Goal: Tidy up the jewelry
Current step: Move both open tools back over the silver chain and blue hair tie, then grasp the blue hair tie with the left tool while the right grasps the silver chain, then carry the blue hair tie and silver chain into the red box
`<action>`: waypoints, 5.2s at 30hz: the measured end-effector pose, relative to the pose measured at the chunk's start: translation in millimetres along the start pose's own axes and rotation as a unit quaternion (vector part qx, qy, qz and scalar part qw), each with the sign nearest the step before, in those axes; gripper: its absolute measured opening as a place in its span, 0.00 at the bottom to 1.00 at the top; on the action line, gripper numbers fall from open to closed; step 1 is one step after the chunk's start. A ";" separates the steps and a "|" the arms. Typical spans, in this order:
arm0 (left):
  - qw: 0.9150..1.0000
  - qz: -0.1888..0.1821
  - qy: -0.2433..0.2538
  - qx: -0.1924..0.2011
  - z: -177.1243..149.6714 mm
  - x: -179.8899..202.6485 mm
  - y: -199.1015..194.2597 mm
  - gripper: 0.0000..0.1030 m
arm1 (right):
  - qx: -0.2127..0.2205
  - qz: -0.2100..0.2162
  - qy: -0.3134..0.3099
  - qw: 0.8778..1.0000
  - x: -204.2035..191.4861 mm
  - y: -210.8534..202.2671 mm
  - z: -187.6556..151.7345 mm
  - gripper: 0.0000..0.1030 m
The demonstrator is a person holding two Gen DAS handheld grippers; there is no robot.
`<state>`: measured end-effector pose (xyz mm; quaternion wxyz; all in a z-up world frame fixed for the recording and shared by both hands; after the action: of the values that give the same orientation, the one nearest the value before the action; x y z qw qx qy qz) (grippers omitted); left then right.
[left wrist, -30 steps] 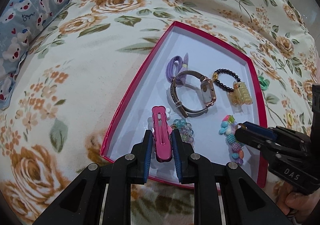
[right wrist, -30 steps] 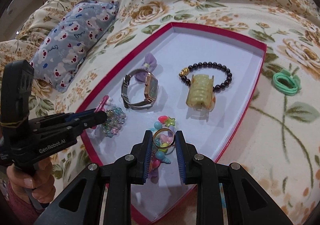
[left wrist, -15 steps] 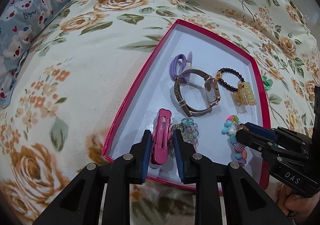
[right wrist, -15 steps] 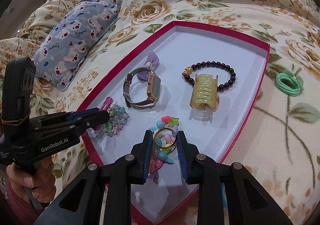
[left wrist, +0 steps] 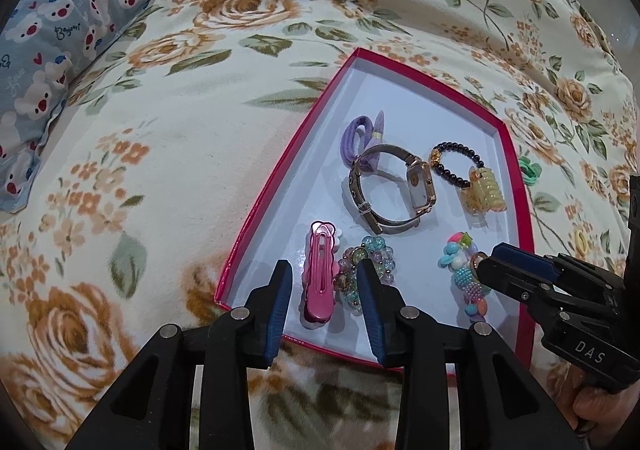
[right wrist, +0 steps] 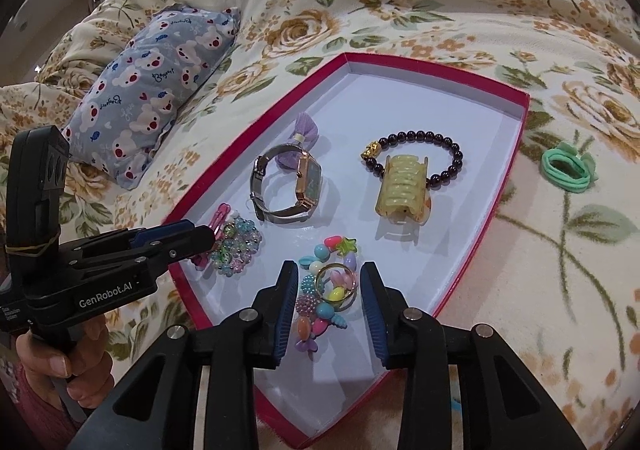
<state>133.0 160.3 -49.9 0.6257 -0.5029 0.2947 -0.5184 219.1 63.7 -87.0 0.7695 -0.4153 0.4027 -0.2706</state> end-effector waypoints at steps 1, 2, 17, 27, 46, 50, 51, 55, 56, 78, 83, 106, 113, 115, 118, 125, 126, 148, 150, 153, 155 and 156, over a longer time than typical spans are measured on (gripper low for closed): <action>1.000 0.000 0.000 0.001 0.2 -0.3 -1.8 0.33 | 0.003 0.000 0.001 1.000 -0.5 -2.6 -0.5 0.34; 1.000 -0.001 -0.001 0.004 -0.2 -0.3 -4.7 0.34 | 0.006 0.001 0.001 1.000 -0.8 -6.2 -1.0 0.34; 0.999 -0.038 0.027 0.023 -20.5 35.5 -40.8 0.43 | 0.060 -0.012 0.045 0.997 31.1 -78.0 -36.9 0.42; 0.995 -0.057 0.077 0.019 -35.2 76.0 -50.2 0.46 | 0.085 -0.040 0.097 0.991 76.1 -118.8 -73.6 0.45; 0.982 -0.073 0.173 -0.021 -51.9 158.7 -20.2 0.50 | 0.095 -0.096 0.182 0.974 146.3 -154.0 -153.2 0.66; 0.980 -0.066 0.184 -0.028 -50.7 169.7 -9.3 0.52 | 0.092 -0.114 0.177 0.973 151.1 -153.7 -155.7 0.71; 0.980 -0.063 0.186 -0.030 -49.5 172.3 -6.0 0.53 | 0.091 -0.116 0.175 0.974 151.5 -153.1 -155.3 0.72; 0.980 -0.056 0.189 -0.036 -43.8 179.0 6.6 0.53 | 0.084 -0.125 0.166 0.975 153.8 -148.2 -152.8 0.74; 0.980 -0.055 0.190 -0.037 -42.2 180.6 9.6 0.53 | 0.081 -0.125 0.165 0.975 154.8 -146.2 -152.2 0.74; 0.979 -0.061 0.186 -0.051 -25.2 182.4 52.5 0.03 | 0.060 -0.190 0.128 0.971 167.9 -107.1 -136.8 0.34; 0.981 -0.081 0.171 -0.049 -26.0 173.0 43.6 0.03 | 0.068 -0.171 0.150 0.972 175.6 -113.8 -137.4 0.16; 0.984 -0.116 0.137 0.016 -43.3 118.4 -49.7 0.03 | 0.109 -0.075 0.094 0.987 91.0 -137.6 -96.1 0.14; 0.988 -0.105 0.107 0.035 -44.6 85.7 -68.2 0.03 | 0.105 -0.057 0.066 0.991 63.9 -129.7 -79.2 0.14; 0.990 -0.100 0.095 0.037 -44.5 75.6 -70.4 0.03 | 0.104 -0.051 0.055 0.992 55.1 -126.7 -73.1 0.14; 0.992 -0.091 0.075 0.041 -43.4 56.8 -74.2 0.03 | 0.100 -0.041 0.041 0.993 41.5 -120.4 -64.6 0.14; 0.995 -0.076 0.041 0.051 -38.6 29.2 -80.3 0.03 | 0.089 -0.023 0.012 0.996 15.4 -104.3 -48.2 0.14; 0.995 -0.075 0.038 0.051 -38.4 26.3 -79.9 0.03 | 0.088 -0.021 0.007 0.996 11.7 -101.6 -45.6 0.14; 0.997 -0.064 0.031 0.012 -25.4 18.2 -32.8 0.03 | 0.010 -0.009 -0.034 0.999 -19.7 -20.8 -28.1 0.14; 0.997 -0.062 0.035 0.004 -24.4 19.9 -26.0 0.03 | 0.003 -0.011 -0.035 0.999 -18.1 -16.0 -28.3 0.14; 0.998 -0.059 0.037 -0.006 -23.3 20.8 -17.1 0.03 | -0.008 -0.011 -0.037 0.999 -17.0 -9.8 -29.1 0.14; 0.998 -0.057 0.036 -0.012 -21.5 20.3 -11.8 0.04 | -0.012 -0.012 -0.038 0.999 -16.3 -6.9 -29.8 0.14; 0.998 -0.056 0.037 -0.014 -21.5 20.5 -10.1 0.04 | -0.013 -0.012 -0.038 0.999 -15.4 -5.7 -30.1 0.14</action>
<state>116.2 134.4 -44.3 0.5773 -0.5081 0.2959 -0.5666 185.0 59.6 -85.9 0.7752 -0.4401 0.3719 -0.2591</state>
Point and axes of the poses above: each gripper's, at about its wrist camera, not at the fingertips, and y roughly the way its jaws point, x to its right, z to its top, the point moved 5 cm from there along y, roughly the way its jaws point, and after that the axes turned 12 degrees about -x, right-handed, at the moved point
